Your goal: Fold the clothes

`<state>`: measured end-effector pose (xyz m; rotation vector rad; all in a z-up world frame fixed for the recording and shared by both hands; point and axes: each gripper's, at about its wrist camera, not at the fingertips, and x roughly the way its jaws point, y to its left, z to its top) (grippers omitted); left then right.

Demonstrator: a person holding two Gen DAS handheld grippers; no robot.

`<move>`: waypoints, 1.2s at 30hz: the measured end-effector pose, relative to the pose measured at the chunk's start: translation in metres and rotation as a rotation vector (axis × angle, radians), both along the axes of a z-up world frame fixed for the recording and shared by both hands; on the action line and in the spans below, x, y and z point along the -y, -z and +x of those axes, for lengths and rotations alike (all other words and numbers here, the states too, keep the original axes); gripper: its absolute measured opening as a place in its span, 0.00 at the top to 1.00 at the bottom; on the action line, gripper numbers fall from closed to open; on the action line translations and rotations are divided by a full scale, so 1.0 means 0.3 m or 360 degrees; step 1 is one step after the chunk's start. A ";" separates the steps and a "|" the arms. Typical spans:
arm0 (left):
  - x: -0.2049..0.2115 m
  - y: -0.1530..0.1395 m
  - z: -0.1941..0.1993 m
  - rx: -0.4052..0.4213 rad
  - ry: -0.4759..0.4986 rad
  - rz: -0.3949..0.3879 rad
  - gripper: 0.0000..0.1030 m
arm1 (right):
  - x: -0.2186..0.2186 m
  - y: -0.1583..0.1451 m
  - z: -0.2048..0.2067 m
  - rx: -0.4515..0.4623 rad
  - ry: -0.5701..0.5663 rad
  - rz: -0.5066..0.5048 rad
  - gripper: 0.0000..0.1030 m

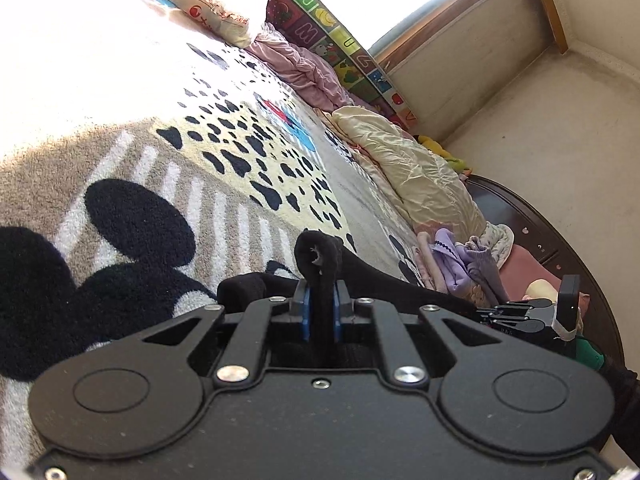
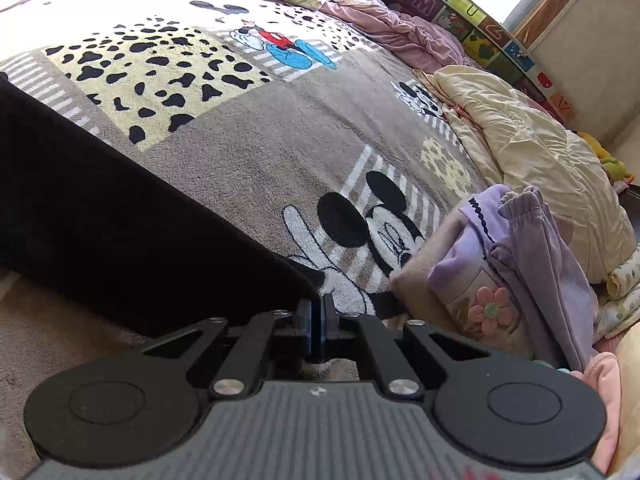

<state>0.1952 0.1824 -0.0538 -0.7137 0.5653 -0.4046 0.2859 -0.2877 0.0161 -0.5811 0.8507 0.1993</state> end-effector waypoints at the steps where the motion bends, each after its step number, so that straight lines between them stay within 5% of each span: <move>1: 0.000 0.002 0.002 0.0004 -0.0014 0.0001 0.92 | 0.001 -0.001 0.012 -0.0008 0.0004 0.0005 0.96; 26: -0.004 0.049 0.029 -0.0156 -0.0060 0.0051 0.92 | -0.011 0.120 0.223 -0.0287 0.0145 0.0087 0.94; 29: -0.005 0.050 0.030 -0.0163 -0.0062 0.0047 0.92 | 0.009 0.118 0.226 -0.0153 0.0276 0.0061 0.65; 33: -0.006 0.050 0.032 -0.0166 -0.0060 0.0042 0.92 | 0.071 0.039 0.162 0.0043 0.0419 0.0298 0.65; 36: -0.006 0.050 0.032 -0.0167 -0.0056 0.0040 0.92 | 0.039 0.012 0.051 0.0121 0.0289 0.0460 0.66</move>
